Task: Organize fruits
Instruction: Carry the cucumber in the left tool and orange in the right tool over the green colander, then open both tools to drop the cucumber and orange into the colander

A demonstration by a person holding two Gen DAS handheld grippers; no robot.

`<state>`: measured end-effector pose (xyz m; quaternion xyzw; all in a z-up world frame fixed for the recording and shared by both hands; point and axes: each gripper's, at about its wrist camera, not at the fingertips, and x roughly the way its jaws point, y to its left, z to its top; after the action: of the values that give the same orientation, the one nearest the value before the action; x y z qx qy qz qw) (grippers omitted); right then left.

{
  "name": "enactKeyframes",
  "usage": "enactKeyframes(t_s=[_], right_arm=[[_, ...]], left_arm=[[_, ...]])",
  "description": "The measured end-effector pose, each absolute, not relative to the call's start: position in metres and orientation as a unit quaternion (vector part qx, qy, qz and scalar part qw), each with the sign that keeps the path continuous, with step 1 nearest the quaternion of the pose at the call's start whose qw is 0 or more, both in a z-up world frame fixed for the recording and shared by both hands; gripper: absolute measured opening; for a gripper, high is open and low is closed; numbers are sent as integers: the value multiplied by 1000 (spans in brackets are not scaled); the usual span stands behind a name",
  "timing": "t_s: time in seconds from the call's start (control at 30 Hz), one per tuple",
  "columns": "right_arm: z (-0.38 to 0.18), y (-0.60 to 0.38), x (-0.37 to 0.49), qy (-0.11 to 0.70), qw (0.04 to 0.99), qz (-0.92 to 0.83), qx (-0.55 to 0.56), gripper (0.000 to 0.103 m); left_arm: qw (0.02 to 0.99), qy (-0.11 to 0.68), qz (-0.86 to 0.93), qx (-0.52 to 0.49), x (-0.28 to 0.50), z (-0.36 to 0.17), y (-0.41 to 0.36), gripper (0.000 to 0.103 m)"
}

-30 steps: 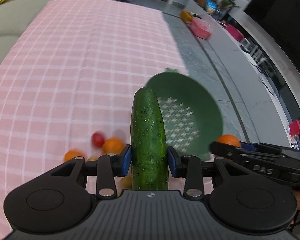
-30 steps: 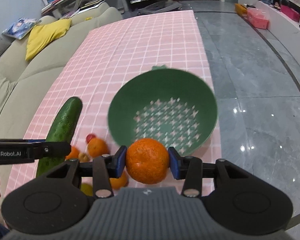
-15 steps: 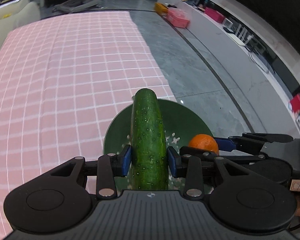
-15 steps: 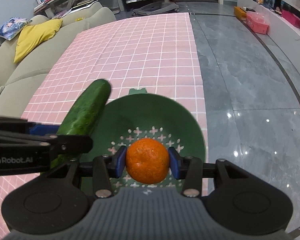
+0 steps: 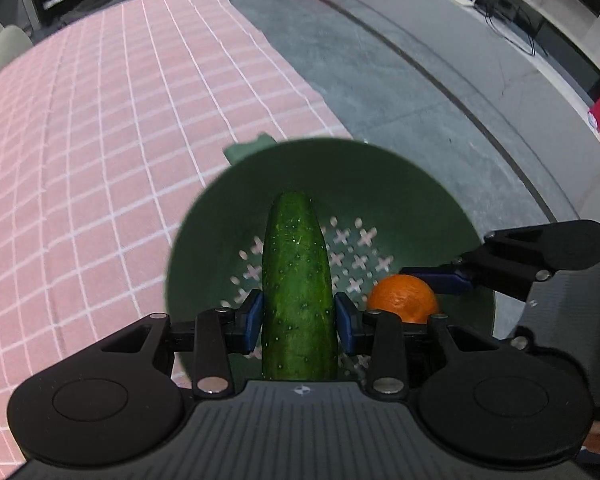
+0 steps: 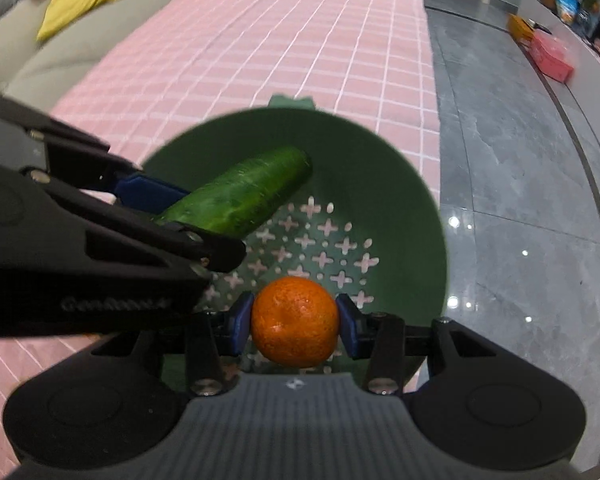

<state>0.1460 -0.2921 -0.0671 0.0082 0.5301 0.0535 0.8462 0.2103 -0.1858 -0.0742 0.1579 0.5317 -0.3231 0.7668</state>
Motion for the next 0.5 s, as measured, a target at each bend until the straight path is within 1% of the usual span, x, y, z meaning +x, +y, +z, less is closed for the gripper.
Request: enactKeyframes(t_s=[0.23,0.43,0.47,0.5], right_arm=[[-73,-287,147,537,842,51,-32,41],[-70,-288,147,539,840,49,-38,43],[-70,-287,147,539,840,48,-39,43],[-69,-287,146,539,840,47,-39,46]], left_arm=[[760,549,-310,157,214,-91,-188,42],[763,552,-307,135,219,-86,-182,43],[767,551,-303,130,219,-84,-182,44],[773,544,-302,125,219,-79,-181,51]])
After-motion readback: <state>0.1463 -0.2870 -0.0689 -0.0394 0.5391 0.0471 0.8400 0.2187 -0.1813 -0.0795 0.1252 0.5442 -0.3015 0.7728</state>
